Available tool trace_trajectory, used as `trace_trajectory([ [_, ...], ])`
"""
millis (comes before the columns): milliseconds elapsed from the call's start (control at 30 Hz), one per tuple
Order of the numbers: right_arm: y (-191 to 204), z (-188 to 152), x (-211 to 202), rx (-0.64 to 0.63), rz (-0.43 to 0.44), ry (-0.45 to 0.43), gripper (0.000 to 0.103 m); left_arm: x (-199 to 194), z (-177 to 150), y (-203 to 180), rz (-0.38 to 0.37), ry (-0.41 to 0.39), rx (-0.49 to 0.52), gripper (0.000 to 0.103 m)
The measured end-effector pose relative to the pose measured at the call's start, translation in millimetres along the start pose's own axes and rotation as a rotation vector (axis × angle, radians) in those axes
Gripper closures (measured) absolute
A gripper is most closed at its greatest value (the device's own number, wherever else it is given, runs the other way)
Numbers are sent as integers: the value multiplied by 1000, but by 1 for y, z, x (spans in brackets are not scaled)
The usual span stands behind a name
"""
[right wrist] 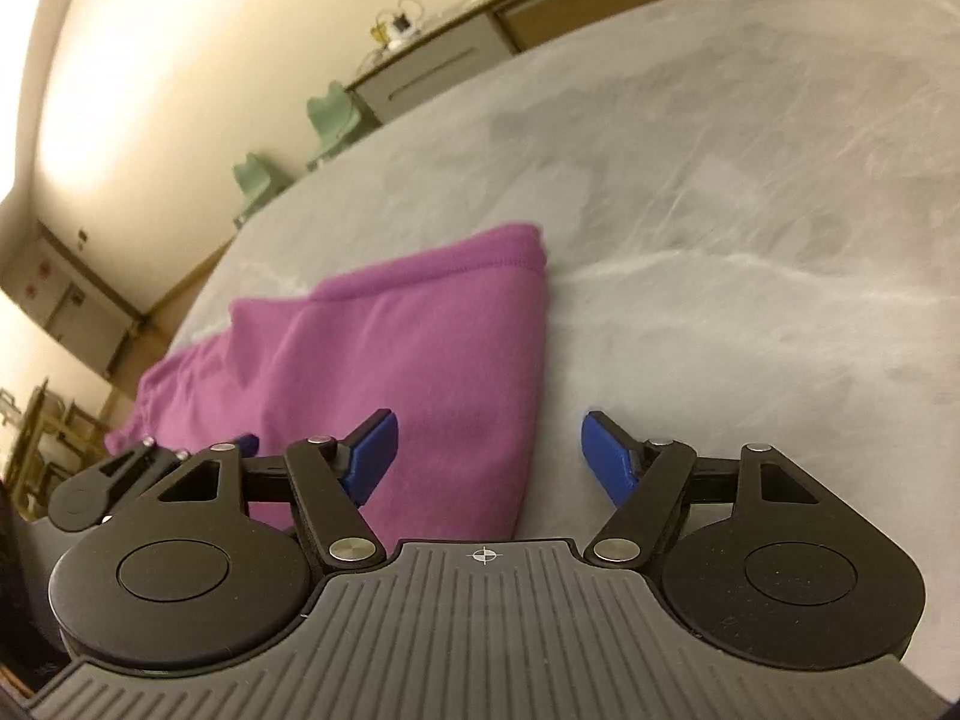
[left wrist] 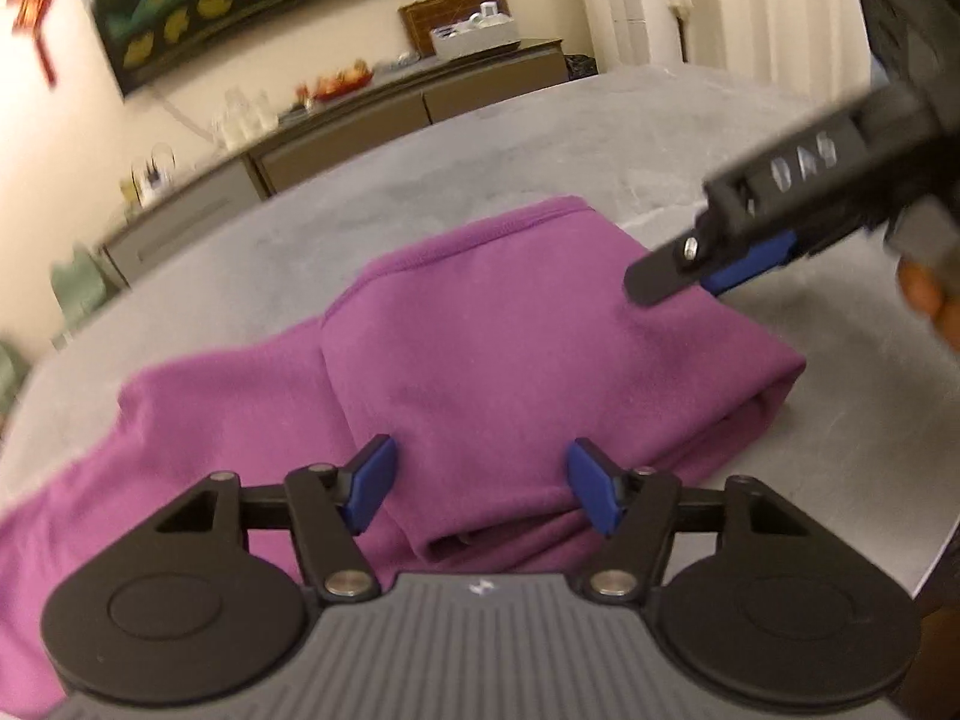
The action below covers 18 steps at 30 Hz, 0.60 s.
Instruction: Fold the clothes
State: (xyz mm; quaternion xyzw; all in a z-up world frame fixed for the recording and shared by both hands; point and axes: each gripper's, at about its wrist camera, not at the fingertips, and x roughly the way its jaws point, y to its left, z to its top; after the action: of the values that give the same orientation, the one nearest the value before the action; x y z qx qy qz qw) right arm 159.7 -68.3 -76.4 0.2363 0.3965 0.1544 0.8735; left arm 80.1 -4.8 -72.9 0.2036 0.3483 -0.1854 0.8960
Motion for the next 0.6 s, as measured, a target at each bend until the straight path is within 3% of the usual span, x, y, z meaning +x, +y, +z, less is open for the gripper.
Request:
trace_trajectory([
  [200,16,0,6,-72,-40,6,36,-19,0,39,-46,-65,-196,39],
  [367,27,-2,3,-173,-146,-16,37,-10,-8,66,-58,43,-320,37],
  [500,49,-2,-9,-332,-253,-90,33,-56,-34,124,55,-45,-492,35],
  [567,65,-2,-18,-393,-257,-135,26,-79,-47,153,112,-91,-578,33],
  [600,73,-2,-23,-416,-247,-153,23,-91,-62,176,178,-104,-649,31],
])
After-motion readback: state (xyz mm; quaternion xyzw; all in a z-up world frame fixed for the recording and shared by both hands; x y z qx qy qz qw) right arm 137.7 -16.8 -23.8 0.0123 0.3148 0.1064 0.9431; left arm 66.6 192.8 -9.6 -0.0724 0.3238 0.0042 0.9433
